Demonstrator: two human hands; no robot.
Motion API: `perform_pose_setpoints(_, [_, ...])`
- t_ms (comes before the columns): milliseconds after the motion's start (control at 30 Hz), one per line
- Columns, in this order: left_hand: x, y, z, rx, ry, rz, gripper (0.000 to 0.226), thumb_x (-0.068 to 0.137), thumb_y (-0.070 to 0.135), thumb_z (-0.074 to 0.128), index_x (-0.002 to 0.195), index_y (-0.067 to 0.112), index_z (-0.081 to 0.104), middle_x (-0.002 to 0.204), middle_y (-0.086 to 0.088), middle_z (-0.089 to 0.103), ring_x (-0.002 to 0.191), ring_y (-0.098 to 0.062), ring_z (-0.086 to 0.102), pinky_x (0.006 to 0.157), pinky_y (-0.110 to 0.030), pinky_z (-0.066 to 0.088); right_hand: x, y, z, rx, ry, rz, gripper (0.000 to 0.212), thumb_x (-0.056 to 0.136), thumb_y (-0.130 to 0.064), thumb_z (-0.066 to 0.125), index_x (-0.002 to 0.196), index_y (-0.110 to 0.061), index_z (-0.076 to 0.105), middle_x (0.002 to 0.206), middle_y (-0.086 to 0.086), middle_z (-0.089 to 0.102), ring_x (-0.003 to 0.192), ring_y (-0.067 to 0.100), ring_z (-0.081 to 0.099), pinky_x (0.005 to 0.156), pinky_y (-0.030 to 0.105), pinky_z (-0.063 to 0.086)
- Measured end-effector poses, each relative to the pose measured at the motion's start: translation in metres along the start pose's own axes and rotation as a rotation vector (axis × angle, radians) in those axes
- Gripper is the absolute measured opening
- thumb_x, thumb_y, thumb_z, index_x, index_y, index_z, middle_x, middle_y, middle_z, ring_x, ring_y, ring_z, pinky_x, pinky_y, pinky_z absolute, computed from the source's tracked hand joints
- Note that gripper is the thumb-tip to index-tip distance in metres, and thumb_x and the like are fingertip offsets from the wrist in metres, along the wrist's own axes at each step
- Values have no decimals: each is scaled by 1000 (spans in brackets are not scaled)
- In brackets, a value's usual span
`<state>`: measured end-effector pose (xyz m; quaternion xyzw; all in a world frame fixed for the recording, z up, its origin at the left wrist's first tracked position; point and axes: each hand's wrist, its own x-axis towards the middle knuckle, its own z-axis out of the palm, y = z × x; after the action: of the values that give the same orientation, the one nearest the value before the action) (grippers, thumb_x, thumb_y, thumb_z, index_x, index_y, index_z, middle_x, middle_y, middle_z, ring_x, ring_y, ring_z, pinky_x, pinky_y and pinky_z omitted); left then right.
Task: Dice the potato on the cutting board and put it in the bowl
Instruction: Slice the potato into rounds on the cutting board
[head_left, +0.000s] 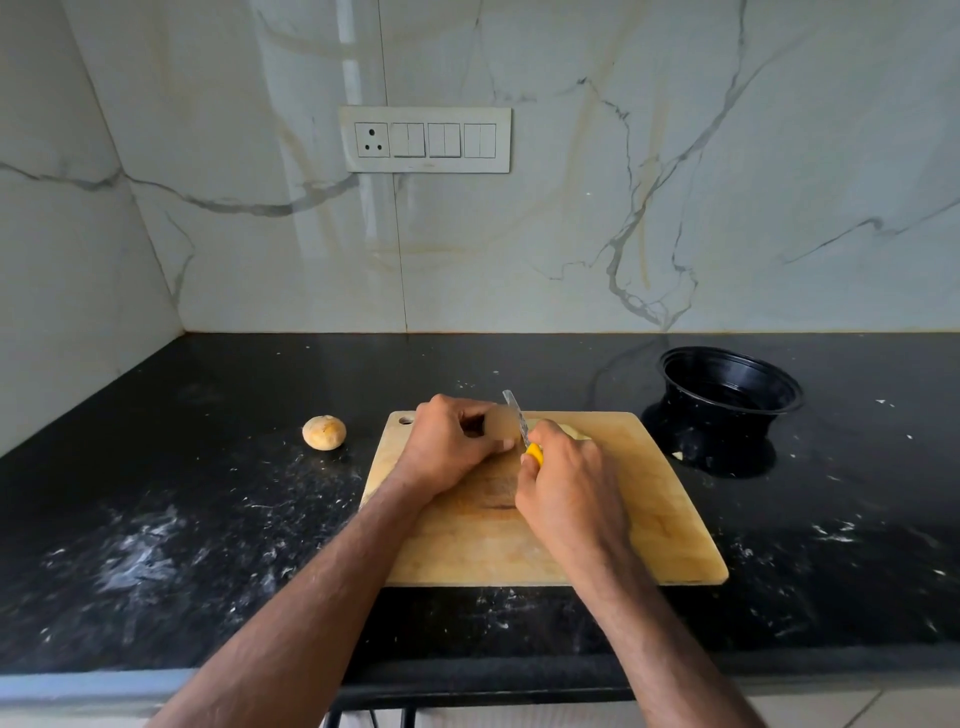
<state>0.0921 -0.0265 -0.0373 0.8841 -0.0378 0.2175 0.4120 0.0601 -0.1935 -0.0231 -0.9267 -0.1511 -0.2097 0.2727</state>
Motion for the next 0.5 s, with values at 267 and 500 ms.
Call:
perform_pose_setpoints(267, [3, -2, 1, 41, 7, -24, 34, 78, 26, 88, 111, 24, 79, 102, 15, 76, 94, 0, 68, 87, -21, 56, -2, 5, 0, -17, 26, -15, 15, 95, -25, 63, 110, -22, 64, 90, -1, 70, 71, 12, 46, 56, 22, 35])
perform_pose_setpoints(500, [4, -2, 2, 34, -4, -51, 44, 77, 32, 88, 118, 22, 76, 106, 13, 75, 96, -2, 68, 88, -22, 57, -3, 5, -3, -27, 49, -36, 17, 95, -24, 65, 112, -21, 66, 91, -2, 73, 82, 17, 63, 69, 28, 51])
